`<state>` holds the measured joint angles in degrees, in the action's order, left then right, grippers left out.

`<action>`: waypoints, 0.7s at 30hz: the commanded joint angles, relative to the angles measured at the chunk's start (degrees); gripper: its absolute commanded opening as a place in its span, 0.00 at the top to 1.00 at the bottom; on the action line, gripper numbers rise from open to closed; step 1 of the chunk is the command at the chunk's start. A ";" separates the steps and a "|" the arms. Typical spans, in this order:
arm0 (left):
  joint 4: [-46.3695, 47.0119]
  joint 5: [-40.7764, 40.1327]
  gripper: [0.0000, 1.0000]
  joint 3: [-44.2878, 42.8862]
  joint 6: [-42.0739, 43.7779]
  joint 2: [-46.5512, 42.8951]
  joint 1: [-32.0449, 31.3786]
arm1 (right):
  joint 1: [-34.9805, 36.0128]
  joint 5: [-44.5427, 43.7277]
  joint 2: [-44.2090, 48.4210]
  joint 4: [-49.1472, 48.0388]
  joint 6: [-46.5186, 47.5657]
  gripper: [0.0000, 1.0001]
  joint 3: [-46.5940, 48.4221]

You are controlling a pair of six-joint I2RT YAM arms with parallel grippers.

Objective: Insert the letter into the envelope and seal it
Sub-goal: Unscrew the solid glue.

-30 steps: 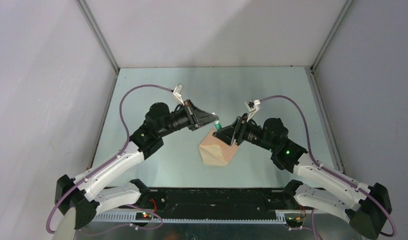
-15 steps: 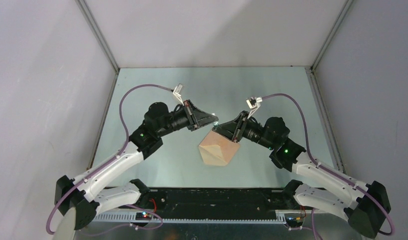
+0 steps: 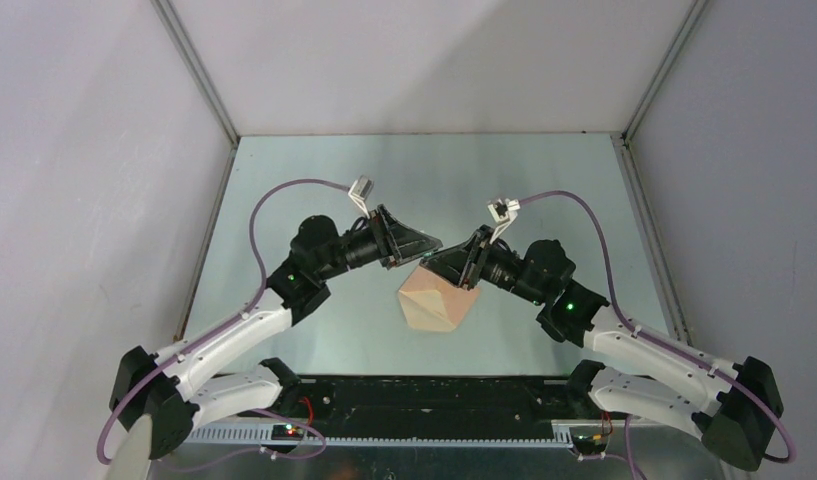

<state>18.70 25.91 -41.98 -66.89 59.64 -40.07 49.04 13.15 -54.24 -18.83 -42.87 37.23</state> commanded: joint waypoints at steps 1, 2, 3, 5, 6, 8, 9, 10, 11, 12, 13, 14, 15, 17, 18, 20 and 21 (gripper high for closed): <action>4.69 0.37 0.56 -0.11 -0.52 -1.19 -0.13 | 0.19 -2.23 0.55 -2.84 0.45 1.00 2.13; 3.96 0.24 0.51 -0.21 0.14 -1.54 -0.11 | 0.21 -2.46 0.50 -2.54 0.35 1.00 2.10; 3.62 -0.02 0.47 -0.39 0.47 -1.72 -0.16 | 0.15 -3.25 0.64 -2.31 0.12 1.00 2.11; 2.78 -0.56 0.41 -0.28 1.03 -2.18 -0.17 | 0.11 -4.43 0.89 -1.86 -0.11 1.00 2.14; 2.75 -0.71 0.41 -0.11 1.14 -2.49 -0.13 | 0.21 -4.79 0.98 -1.77 -0.22 1.00 2.14; 3.45 -1.32 0.51 0.65 1.05 -2.95 -0.15 | 0.19 -5.39 1.13 -1.91 -0.24 1.00 2.12; 3.80 -1.68 0.55 0.88 1.06 -3.17 -0.11 | 0.18 -5.54 1.15 -2.00 -0.26 1.00 2.14; 4.59 -1.75 0.59 1.29 1.04 -3.23 -0.14 | 0.18 -5.61 1.11 -2.04 -0.45 1.00 2.14; 5.19 -1.92 0.60 1.42 1.01 -3.39 -0.15 | 0.18 -5.59 1.03 -2.11 -0.46 1.00 2.14; 5.55 -1.87 0.60 1.58 1.03 -3.39 -0.12 | 0.14 -5.59 1.00 -2.27 -0.68 1.00 2.14; 5.82 -1.88 0.60 1.61 0.99 -3.34 -0.21 | 0.15 -5.44 0.83 -2.55 -0.79 1.00 2.10; 5.91 -1.89 0.61 1.58 1.07 -3.28 -0.24 | 0.17 -4.96 0.73 -2.76 -0.87 1.00 2.12; 5.82 -1.95 0.61 1.52 1.24 -3.18 -0.19 | 0.16 -4.70 0.50 -2.95 -0.93 1.00 2.14; 5.64 -2.10 0.61 1.30 1.38 -2.94 -0.24 | 0.18 -3.95 0.19 -3.50 -1.02 1.00 2.12; 5.60 -2.14 0.63 1.13 1.44 -2.86 -0.25 | 0.14 -3.68 0.05 -3.46 -1.06 1.00 2.09; 5.32 -2.49 0.83 0.92 1.51 -2.64 -0.26 | 0.11 -3.26 0.08 -3.28 -1.04 1.00 2.13; 4.64 -2.69 0.96 0.84 1.72 -2.58 -0.18 | 0.16 -3.02 0.09 -3.16 -0.97 1.00 2.14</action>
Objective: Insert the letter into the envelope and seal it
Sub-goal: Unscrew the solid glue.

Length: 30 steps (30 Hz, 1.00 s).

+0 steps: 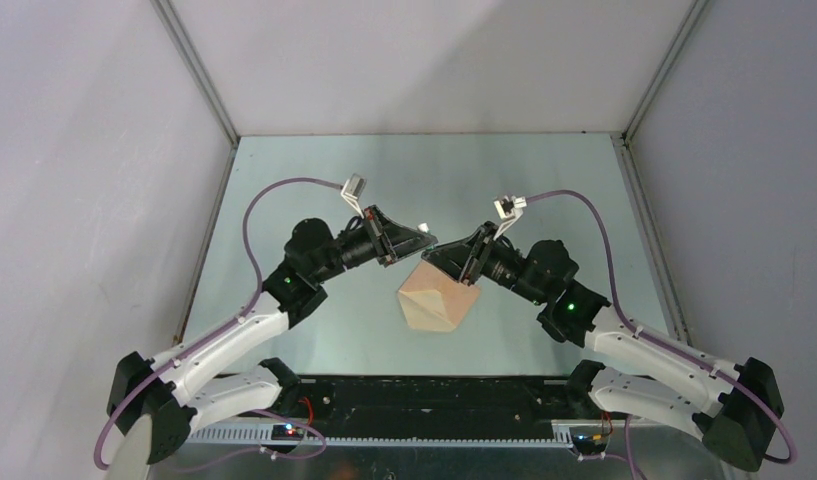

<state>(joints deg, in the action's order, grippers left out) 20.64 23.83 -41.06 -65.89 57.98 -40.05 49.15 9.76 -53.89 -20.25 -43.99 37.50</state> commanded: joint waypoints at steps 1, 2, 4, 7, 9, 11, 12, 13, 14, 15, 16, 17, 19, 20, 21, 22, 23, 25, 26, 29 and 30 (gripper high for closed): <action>2.54 -1.15 0.98 0.08 0.78 -0.97 -0.24 | 0.06 0.51 -0.14 -1.46 0.16 1.00 1.88; 2.95 -1.55 1.00 0.27 0.70 -1.27 -0.22 | 0.07 0.47 0.02 -0.82 0.25 1.00 1.88; 3.81 -2.41 1.00 1.12 0.61 -1.69 -0.20 | -0.01 0.09 0.63 0.72 0.14 1.00 1.88; 4.10 -4.19 1.00 2.00 1.02 -2.52 -0.13 | -0.89 -1.70 2.62 4.18 0.13 0.58 1.83; 4.37 -5.50 1.00 2.68 1.17 -3.43 -0.19 | -1.20 -3.41 4.71 7.74 0.78 0.44 1.83; 4.53 -7.24 1.00 3.40 1.48 -4.61 -0.11 | -1.09 -4.70 7.25 11.71 2.78 0.40 1.85; 4.51 -8.28 1.00 3.74 1.65 -5.01 -0.11 | -0.95 -5.46 8.90 12.60 4.07 0.40 1.87; 4.85 -8.54 1.00 3.81 2.17 -5.80 -0.05 | -0.62 -5.99 9.73 14.38 4.73 0.40 1.88; 5.15 -8.08 1.00 3.62 2.48 -6.09 0.05 | -0.36 -7.32 11.25 15.34 5.85 0.41 1.88; 5.45 -7.61 1.00 3.36 3.04 -6.31 0.26 | 0.32 -8.01 11.96 16.76 6.37 0.43 1.86; 5.54 -6.62 1.00 2.65 3.30 -6.35 0.29 | 0.72 -9.50 12.91 17.10 7.71 0.50 1.87; 5.94 -5.95 1.00 2.34 3.90 -6.40 0.43 | 1.80 -9.63 13.23 17.11 8.49 0.53 1.88; 7.87 -4.21 1.00 1.77 4.65 -6.44 0.39 | 3.72 -11.21 13.54 15.97 11.72 0.57 1.88; 8.29 -2.89 1.00 1.29 4.90 -6.50 0.54 | 4.36 -11.90 13.37 15.47 12.34 0.57 1.86; 9.40 -2.11 1.00 1.05 5.58 -6.43 0.52 | 5.41 -11.97 13.28 14.09 13.33 0.55 1.91; 9.63 -0.67 1.00 0.54 5.85 -6.46 0.62 | 5.73 -11.57 12.93 13.35 13.76 0.53 1.89; 9.86 0.57 1.00 0.27 6.32 -6.47 0.65 | 6.34 -11.19 12.80 11.71 14.74 0.52 1.93; 10.25 1.81 1.00 -0.28 6.57 -6.61 0.64 | 7.66 -10.55 12.45 9.52 16.70 0.51 2.01; 10.06 1.95 1.00 -0.65 6.61 -6.64 0.65 | 8.76 -10.79 12.09 9.13 17.38 0.50 2.35; 10.02 1.69 1.00 -0.93 6.11 -6.83 0.60 | 11.19 -13.37 9.90 9.10 20.63 0.50 3.84; 10.05 1.45 1.00 -0.84 5.90 -7.02 0.64 | 12.54 -15.32 9.35 9.09 21.02 0.50 4.61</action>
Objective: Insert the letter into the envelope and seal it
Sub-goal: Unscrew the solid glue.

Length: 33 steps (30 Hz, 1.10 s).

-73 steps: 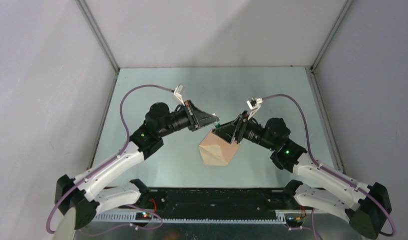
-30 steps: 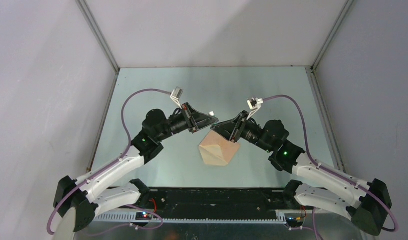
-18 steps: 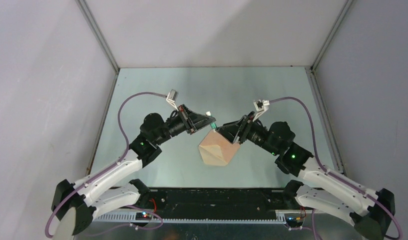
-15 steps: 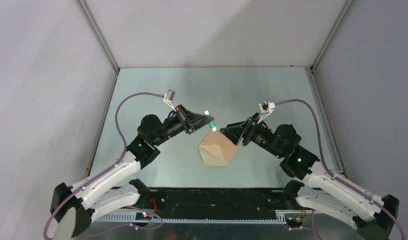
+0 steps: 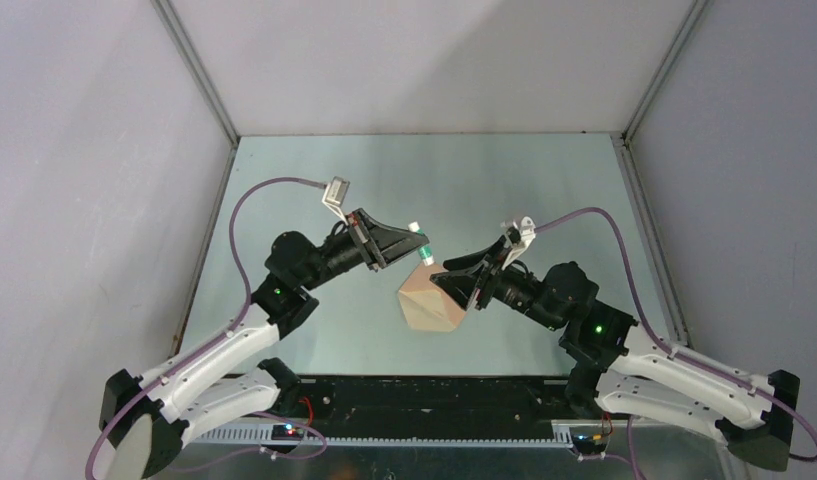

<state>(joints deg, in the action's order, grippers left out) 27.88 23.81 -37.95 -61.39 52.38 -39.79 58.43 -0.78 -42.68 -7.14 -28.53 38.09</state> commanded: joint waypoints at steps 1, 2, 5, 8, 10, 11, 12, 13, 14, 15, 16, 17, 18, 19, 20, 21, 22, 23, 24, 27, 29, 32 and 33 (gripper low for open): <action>2.72 0.86 1.00 -3.91 1.29 -1.55 0.39 | 3.92 -7.18 -2.82 -4.20 6.20 0.49 4.28; 2.36 0.56 1.00 -3.87 1.38 -1.92 0.34 | 5.34 -8.65 -3.32 -4.57 6.51 0.48 4.70; 0.80 -0.47 1.00 -4.30 2.06 -2.52 0.41 | 8.09 -15.11 -6.48 -4.25 8.25 0.42 6.45; -2.00 -0.83 1.00 -5.19 3.29 -2.70 0.40 | 10.28 -18.98 -9.38 -2.00 9.14 0.38 9.88; -4.10 -0.97 1.00 -6.09 4.18 -2.69 0.37 | 10.59 -20.64 -11.81 0.59 8.54 0.38 12.25; -4.84 -1.01 1.00 -6.41 4.44 -2.74 0.34 | 10.70 -21.76 -12.21 1.31 8.26 0.40 13.57; -5.11 -1.28 1.00 -6.46 4.79 -2.77 0.33 | 10.72 -22.09 -12.90 2.41 8.04 0.41 14.06; -5.77 -1.43 1.00 -6.55 4.96 -2.93 0.33 | 10.75 -22.50 -13.20 2.88 7.92 0.44 15.05; -5.97 -1.67 1.00 -6.58 5.36 -3.00 0.33 | 10.79 -23.10 -13.74 4.05 7.54 0.46 15.60; -6.43 -1.67 1.00 -6.71 5.67 -3.10 0.33 | 10.81 -23.29 -14.05 5.29 7.36 0.51 16.56; -6.78 -1.75 1.00 -6.98 5.84 -3.13 0.37 | 10.86 -23.54 -14.64 5.90 7.00 0.54 17.45; -7.68 -1.75 1.00 -7.19 6.50 -3.18 0.34 | 11.03 -23.95 -14.90 7.60 6.74 0.55 17.99; -8.29 -1.88 1.00 -7.65 6.74 -3.21 0.38 | 11.47 -24.92 -15.47 8.47 6.58 0.56 18.84; -9.29 -2.18 1.00 -7.88 7.18 -3.26 0.41 | 11.72 -25.65 -15.75 9.95 6.79 0.56 19.30; -10.42 -2.45 1.00 -8.31 7.39 -3.36 0.41 | 12.45 -27.34 -16.36 10.57 7.03 0.56 20.25; -11.06 -3.03 1.00 -8.51 7.87 -3.53 0.41 | 12.87 -28.09 -17.11 11.68 7.89 0.56 20.66; -12.36 -3.49 1.00 -8.93 8.13 -3.85 0.35 | 13.80 -29.95 -17.45 12.35 8.37 0.54 21.69; -13.22 -4.49 1.00 -9.13 8.61 -3.99 0.34 | 14.29 -31.93 -18.26 13.60 9.21 0.53 22.26; -15.31 -5.10 1.00 -9.83 8.94 -4.09 0.37 | 15.31 -32.94 -18.68 14.24 9.73 0.53 23.43; -19.45 -7.97 1.00 -11.44 10.51 -4.55 0.37 | 17.23 -38.05 -21.00 18.23 11.79 0.50 26.02; -21.66 -9.84 1.00 -12.35 11.11 -5.05 0.37 | 18.44 -41.23 -22.31 20.88 12.04 0.46 28.33; -24.61 -12.35 1.00 -13.58 12.23 -5.72 0.33 | 19.95 -43.71 -23.61 23.56 12.57 0.41 29.69; -25.06 -12.63 1.00 -13.82 12.42 -5.91 0.29 | 20.18 -43.74 -24.13 23.74 12.55 0.41 30.05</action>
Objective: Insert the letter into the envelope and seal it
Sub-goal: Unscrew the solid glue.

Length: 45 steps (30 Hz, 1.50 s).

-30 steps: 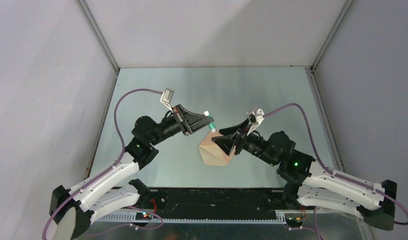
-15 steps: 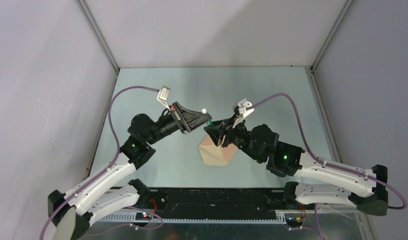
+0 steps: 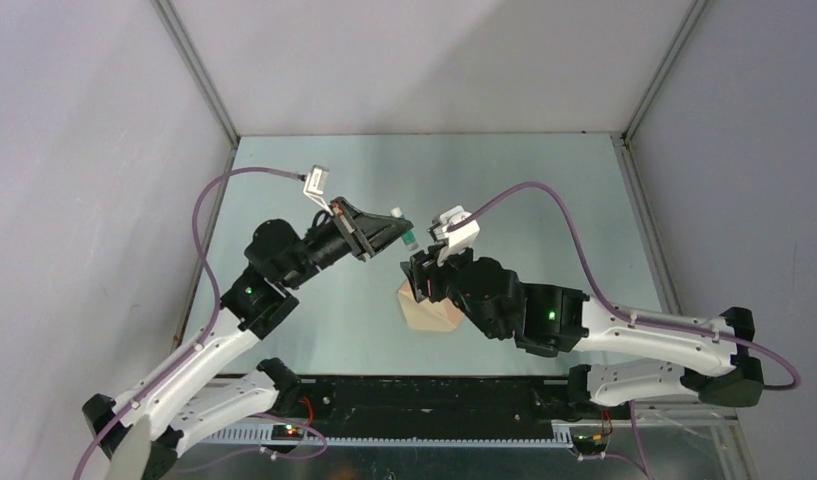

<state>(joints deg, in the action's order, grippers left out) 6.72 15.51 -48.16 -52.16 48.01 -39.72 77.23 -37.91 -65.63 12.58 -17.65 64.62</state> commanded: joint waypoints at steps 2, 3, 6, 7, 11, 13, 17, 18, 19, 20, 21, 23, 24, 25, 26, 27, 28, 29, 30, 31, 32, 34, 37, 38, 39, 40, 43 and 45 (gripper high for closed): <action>-5.39 -5.15 1.00 -3.84 3.70 -2.00 0.25 | 1.57 -6.42 -1.63 4.04 1.80 0.41 3.95; -5.88 -5.75 1.00 -4.03 4.19 -2.02 0.25 | 1.59 -6.36 -2.12 3.86 1.87 0.41 4.12; -9.35 -7.41 1.00 -5.24 5.10 -2.19 0.22 | 1.69 -7.39 -3.59 5.20 2.26 0.42 6.34; -10.06 -7.63 1.00 -6.10 5.21 -1.99 0.24 | 1.69 -8.48 -4.85 5.85 2.35 0.43 8.03; -16.23 -9.90 1.00 -9.54 5.95 -0.94 0.24 | 1.69 -8.90 -9.00 8.70 2.61 0.43 12.44; -19.21 -11.80 1.00 -11.40 5.60 -0.53 0.20 | 1.66 -8.11 -10.40 9.18 2.39 0.43 14.05; -30.14 -20.92 1.00 -17.24 -2.22 1.19 0.28 | 1.60 -8.88 -12.90 12.42 0.86 0.42 17.32; -31.79 -21.77 1.00 -18.33 -3.38 1.60 0.27 | 1.32 -8.57 -13.03 12.57 0.45 0.42 17.50; -34.85 -22.98 1.00 -20.34 -5.14 2.49 0.31 | 1.11 -8.22 -12.94 12.67 0.21 0.41 17.53; -36.21 -23.51 1.00 -21.42 -5.80 2.91 0.33 | 0.58 -7.13 -12.79 12.75 0.00 0.41 17.55; -39.19 -24.45 1.00 -23.46 -6.56 3.90 0.23 | 0.26 -6.49 -12.74 12.98 -0.19 0.41 17.55; -43.86 -26.23 1.00 -26.25 -7.69 5.34 0.21 | -1.03 -3.36 -12.31 13.18 -1.20 0.41 17.49; -45.24 -26.71 1.00 -26.92 -7.96 5.65 0.19 | -1.71 -1.32 -12.15 13.22 -1.31 0.41 17.41; -46.94 -27.30 1.00 -27.83 -8.53 6.12 0.18 | -1.99 -0.51 -11.98 12.88 -1.40 0.41 17.35; -47.53 -27.55 1.00 -28.02 -8.86 6.21 0.22 | -2.48 0.95 -11.94 12.54 -1.32 0.41 17.26; -47.97 -27.79 1.00 -28.17 -9.46 6.24 0.21 | -2.59 1.54 -11.84 11.76 -0.96 0.42 17.19; -48.04 -27.85 1.00 -28.15 -9.63 6.09 0.19 | -2.72 2.63 -11.82 11.33 -0.75 0.42 17.14; -48.14 -27.95 1.00 -28.02 -9.78 6.11 0.18 | -2.80 3.22 -11.74 10.27 -0.35 0.42 17.13; -48.76 -28.06 1.00 -28.07 -9.92 6.21 0.18 | -3.08 4.74 -11.69 9.70 -0.36 0.42 17.12; -48.97 -28.34 1.00 -28.20 -10.16 6.31 0.22 | -3.42 5.94 -11.58 8.55 -0.52 0.42 17.08; -49.03 -28.29 1.00 -28.10 -10.16 6.42 0.25 | -4.11 8.23 -11.56 7.96 -0.58 0.43 16.98; -48.80 -27.92 1.00 -27.79 -10.19 6.58 0.18 | -5.05 11.15 -11.84 6.70 -0.62 0.44 17.17; -48.12 -27.29 1.00 -27.05 -10.70 6.41 0.22 | -6.08 13.50 -13.41 6.60 -0.72 0.45 18.55; -47.92 -27.22 1.00 -26.91 -10.73 6.29 0.19 | -6.15 13.84 -13.71 6.78 -0.67 0.46 18.84; -47.93 -27.30 1.00 -26.90 -10.75 6.30 0.18 | -6.37 14.53 -14.26 6.82 -0.70 0.46 19.33; -47.92 -27.42 1.00 -26.92 -10.70 6.17 0.22 | -6.56 14.84 -14.75 6.84 -0.87 0.46 19.54; -47.85 -27.50 1.00 -27.05 -10.53 6.25 0.24 | -7.22 17.04 -15.70 6.61 -1.05 0.47 20.63; -47.86 -27.47 1.00 -27.04 -10.47 6.26 0.23 | -7.67 18.43 -16.63 6.59 -1.49 0.47 21.57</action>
<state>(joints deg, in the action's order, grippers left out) -41.45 -10.59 -73.95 -61.69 54.54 -39.72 70.32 -23.66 -80.55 21.12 -18.15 82.43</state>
